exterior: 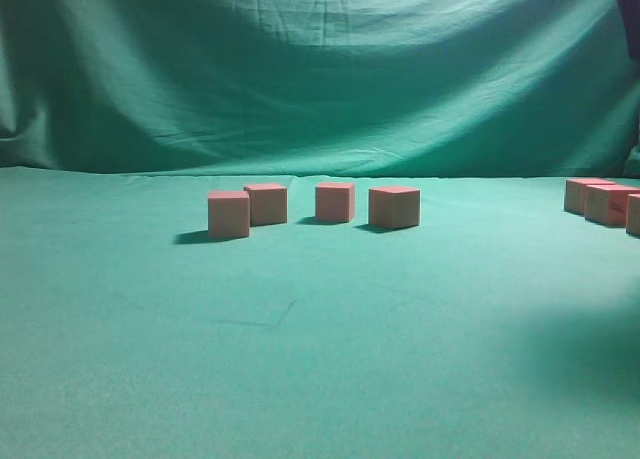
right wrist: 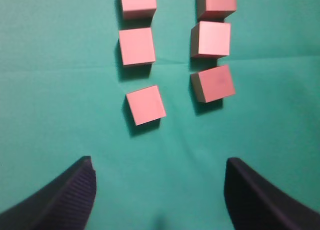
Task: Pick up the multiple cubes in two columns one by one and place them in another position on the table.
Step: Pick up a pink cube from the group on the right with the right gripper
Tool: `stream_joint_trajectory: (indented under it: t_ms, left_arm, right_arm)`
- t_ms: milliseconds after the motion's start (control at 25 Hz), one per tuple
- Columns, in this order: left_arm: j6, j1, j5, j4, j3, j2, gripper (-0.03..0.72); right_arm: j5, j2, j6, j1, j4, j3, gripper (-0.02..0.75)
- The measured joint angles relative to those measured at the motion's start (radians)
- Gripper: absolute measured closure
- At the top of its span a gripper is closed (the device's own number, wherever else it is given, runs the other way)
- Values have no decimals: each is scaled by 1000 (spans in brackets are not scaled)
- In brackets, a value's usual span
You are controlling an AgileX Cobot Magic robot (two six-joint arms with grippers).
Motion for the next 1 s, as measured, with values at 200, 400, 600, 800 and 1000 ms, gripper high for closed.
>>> stream_joint_trajectory:
  t_ms: [200, 400, 600, 800, 1000]
  left_arm:
    - [0, 0, 0, 0, 0, 0, 688]
    - [0, 0, 0, 0, 0, 0, 688]
    - [0, 0, 0, 0, 0, 0, 688]
    - [0, 0, 0, 0, 0, 0, 688]
    - [0, 0, 0, 0, 0, 0, 688]
  right_arm:
    - [-61, 37, -103, -27, 49, 22, 221]
    - [-78, 126, -207, -39, 64, 22, 221]
    - [-167, 217, -249, -51, 65, 22, 221]
    - [-227, 267, -249, -51, 49, 22, 221]
    - [-246, 322, -249, -53, 21, 22, 221]
